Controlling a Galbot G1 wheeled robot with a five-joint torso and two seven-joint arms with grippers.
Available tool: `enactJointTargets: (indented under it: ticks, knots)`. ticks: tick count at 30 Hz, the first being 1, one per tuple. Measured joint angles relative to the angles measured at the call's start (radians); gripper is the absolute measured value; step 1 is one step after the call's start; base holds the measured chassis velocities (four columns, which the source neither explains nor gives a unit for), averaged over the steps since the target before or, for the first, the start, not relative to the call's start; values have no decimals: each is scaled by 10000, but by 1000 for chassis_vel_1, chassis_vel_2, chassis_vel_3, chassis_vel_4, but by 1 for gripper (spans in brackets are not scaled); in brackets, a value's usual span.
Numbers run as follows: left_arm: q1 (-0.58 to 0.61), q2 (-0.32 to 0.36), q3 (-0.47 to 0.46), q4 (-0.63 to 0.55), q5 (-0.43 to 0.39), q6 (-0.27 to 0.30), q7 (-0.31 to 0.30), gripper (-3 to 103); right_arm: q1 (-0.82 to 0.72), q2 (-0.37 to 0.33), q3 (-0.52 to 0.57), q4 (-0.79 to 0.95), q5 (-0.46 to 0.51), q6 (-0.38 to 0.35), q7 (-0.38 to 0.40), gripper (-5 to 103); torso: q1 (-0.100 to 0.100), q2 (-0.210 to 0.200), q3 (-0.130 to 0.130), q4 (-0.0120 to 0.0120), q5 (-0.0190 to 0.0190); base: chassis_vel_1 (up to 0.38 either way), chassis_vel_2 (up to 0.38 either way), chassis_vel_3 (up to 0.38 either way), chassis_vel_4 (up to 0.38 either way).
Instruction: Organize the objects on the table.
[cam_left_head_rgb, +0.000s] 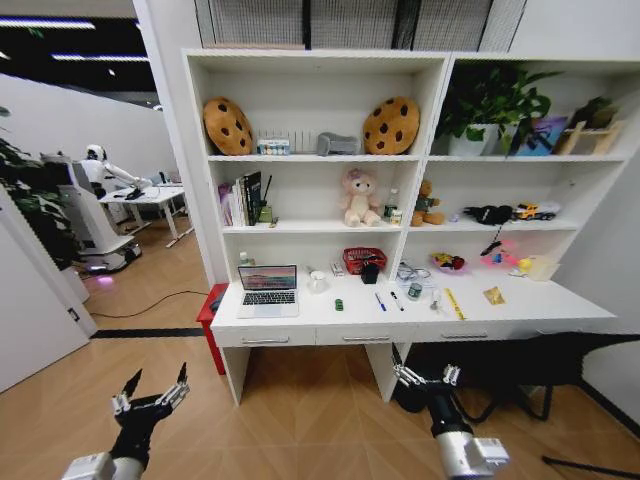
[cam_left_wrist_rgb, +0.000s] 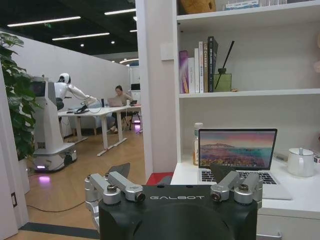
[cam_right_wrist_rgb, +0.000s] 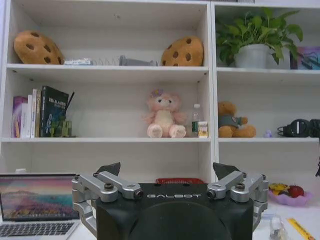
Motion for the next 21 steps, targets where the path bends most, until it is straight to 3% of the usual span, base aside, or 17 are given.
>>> enactJointTargets:
  ticks: [2,21]
  knots:
    - [35,-6,88,-6,37,7,3,92,76,36,92,-30,-310,384,-113,100,0,0,0,2,0,0,0,0,0]
    - [-72,4,-6,22,-209,-5,13,92,-30,315,34,-42,-463,476,-273,100,0,0,0,1,0,0,0,0,0]
